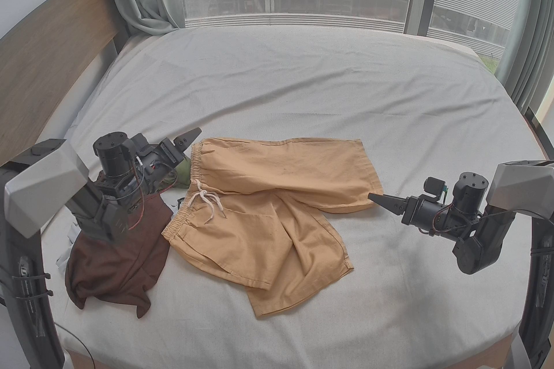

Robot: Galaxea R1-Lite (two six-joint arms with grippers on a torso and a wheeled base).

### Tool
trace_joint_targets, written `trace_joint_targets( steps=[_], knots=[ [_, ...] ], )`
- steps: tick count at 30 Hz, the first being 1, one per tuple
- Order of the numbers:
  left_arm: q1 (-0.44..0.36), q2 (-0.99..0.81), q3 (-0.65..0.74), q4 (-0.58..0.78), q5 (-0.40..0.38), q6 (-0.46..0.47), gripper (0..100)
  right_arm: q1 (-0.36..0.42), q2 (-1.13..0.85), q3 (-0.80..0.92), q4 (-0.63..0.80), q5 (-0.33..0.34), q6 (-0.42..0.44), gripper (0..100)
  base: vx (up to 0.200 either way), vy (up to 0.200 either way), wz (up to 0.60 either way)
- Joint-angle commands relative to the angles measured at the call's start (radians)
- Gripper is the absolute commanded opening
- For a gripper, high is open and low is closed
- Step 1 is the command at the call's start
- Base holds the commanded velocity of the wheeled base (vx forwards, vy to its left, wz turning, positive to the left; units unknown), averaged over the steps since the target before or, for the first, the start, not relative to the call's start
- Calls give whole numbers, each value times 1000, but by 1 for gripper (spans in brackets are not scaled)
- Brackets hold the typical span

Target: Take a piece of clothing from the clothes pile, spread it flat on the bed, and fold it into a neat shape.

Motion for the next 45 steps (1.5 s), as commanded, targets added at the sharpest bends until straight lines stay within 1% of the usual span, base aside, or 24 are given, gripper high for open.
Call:
trace_joint_targets(
  steps=[1,2,3,4,7,9,14,16,20,26,32,37,45],
  knots=[
    [46,-221,270,-68,-139,4,100,28,-22,39,1,3,-14,100,0,0,0],
    [58,-238,309,-84,-162,2,100,33,-22,44,1,1,-14,100,0,0,0],
    [58,-238,309,-84,-162,2,100,33,-22,44,1,1,-14,100,0,0,0],
    [82,-265,387,-119,-200,2,100,42,-22,49,1,1,-14,100,0,0,0],
    [107,-282,488,-179,-227,2,100,48,-24,50,1,0,-14,100,0,0,0],
    [131,-282,519,-220,-239,1,100,49,-32,50,1,1,-14,100,0,0,0],
    [131,-284,539,-225,-243,16,100,52,-27,50,1,-3,-9,100,0,0,0],
    [131,-282,542,-219,-243,38,100,54,-22,52,1,-5,-8,100,0,0,0],
    [139,-274,565,-219,-243,68,100,60,-19,64,1,-30,-8,100,0,0,0],
    [161,-273,617,-219,-242,130,100,69,-6,82,1,-30,-8,100,0,0,0],
    [164,-274,645,-220,-242,162,100,69,7,84,1,-30,-6,100,0,0,0],
    [162,-247,675,-232,-243,219,100,75,25,99,1,-30,-6,100,0,0,0],
    [168,-215,675,-235,-243,234,100,77,68,105,11,-31,-6,100,0,0,0]
  ],
)
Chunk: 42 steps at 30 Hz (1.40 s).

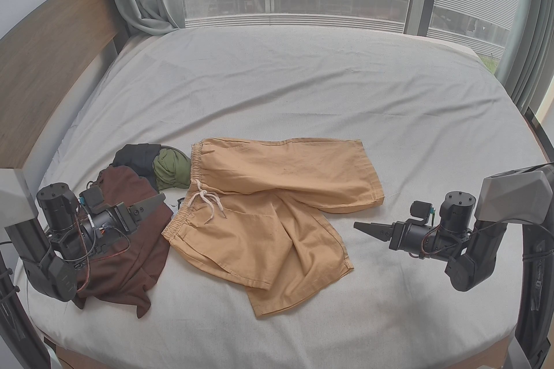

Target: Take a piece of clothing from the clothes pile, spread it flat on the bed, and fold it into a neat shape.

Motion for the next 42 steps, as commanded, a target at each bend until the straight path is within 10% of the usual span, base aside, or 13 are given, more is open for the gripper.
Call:
trace_joint_targets(
  steps=[1,37,38,42],
  knots=[
    [7,35,2,-1,0,3,100,3,36,7,14,-1,0,100,0,0,0],
    [13,75,22,-45,-5,33,100,123,183,-53,146,-146,17,100,0,0,0],
    [13,75,24,-48,-5,32,100,124,183,-53,146,-148,25,0,0,0,0],
    [13,76,24,-52,-5,32,100,130,183,-59,145,-148,46,0,0,0,0]
  ],
)
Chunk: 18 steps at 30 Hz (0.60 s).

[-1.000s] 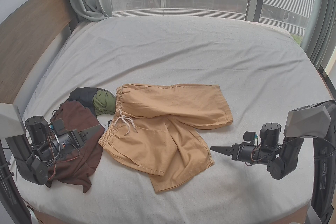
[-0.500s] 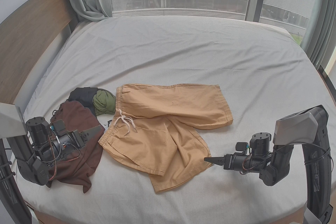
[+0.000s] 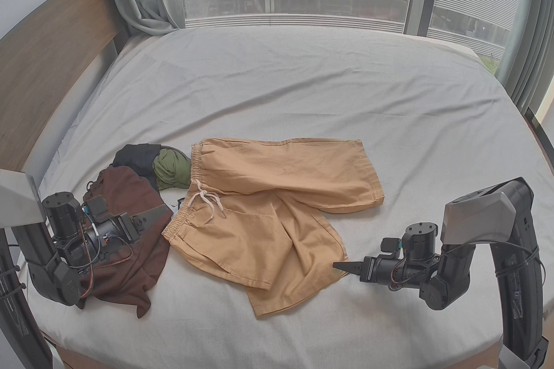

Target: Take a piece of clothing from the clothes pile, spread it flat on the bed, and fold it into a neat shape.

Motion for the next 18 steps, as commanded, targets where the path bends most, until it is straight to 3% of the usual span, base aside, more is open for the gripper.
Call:
trace_joint_targets(
  steps=[1,10,18],
  knots=[
    [0,1,1,-2,0,-1,100,5,6,-5,-3,2,6,0,0,0,0],
    [0,1,1,-4,0,-1,100,-7,-3,-9,-6,-1,6,0,0,0,0],
    [0,0,2,-5,0,-1,100,-92,-89,-15,27,1,2,0,0,0,0]
  ],
)
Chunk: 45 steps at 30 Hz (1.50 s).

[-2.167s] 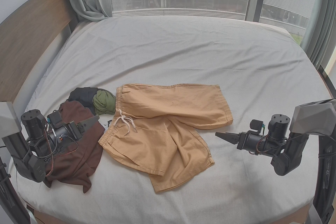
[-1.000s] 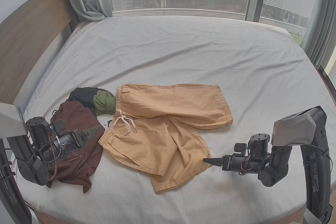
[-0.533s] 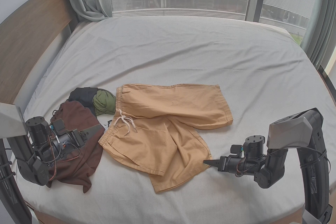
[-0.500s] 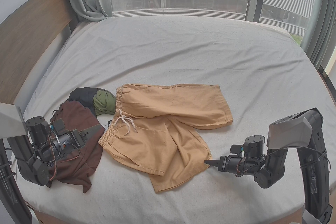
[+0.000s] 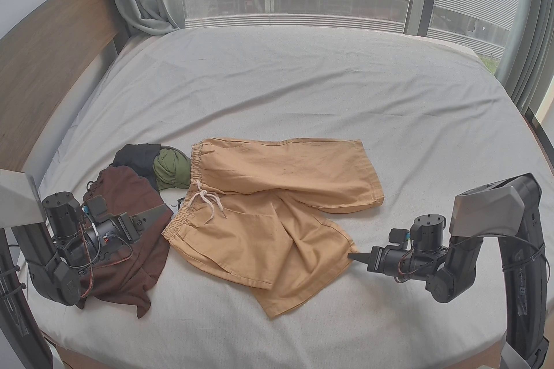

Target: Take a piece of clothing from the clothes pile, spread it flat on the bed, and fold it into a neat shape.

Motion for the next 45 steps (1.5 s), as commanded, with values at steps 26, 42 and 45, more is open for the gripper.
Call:
trace_joint_targets(
  steps=[26,42,45],
  knots=[
    [-4,17,0,-2,0,-1,100,-192,-91,-196,223,-15,-1,0,0,0,0],
    [-10,54,0,-2,-2,6,100,-182,-64,-243,214,-103,-3,0,0,0,0],
    [-9,60,-2,-2,-2,6,100,-177,-69,-245,213,-103,-1,100,0,0,0]
  ],
)
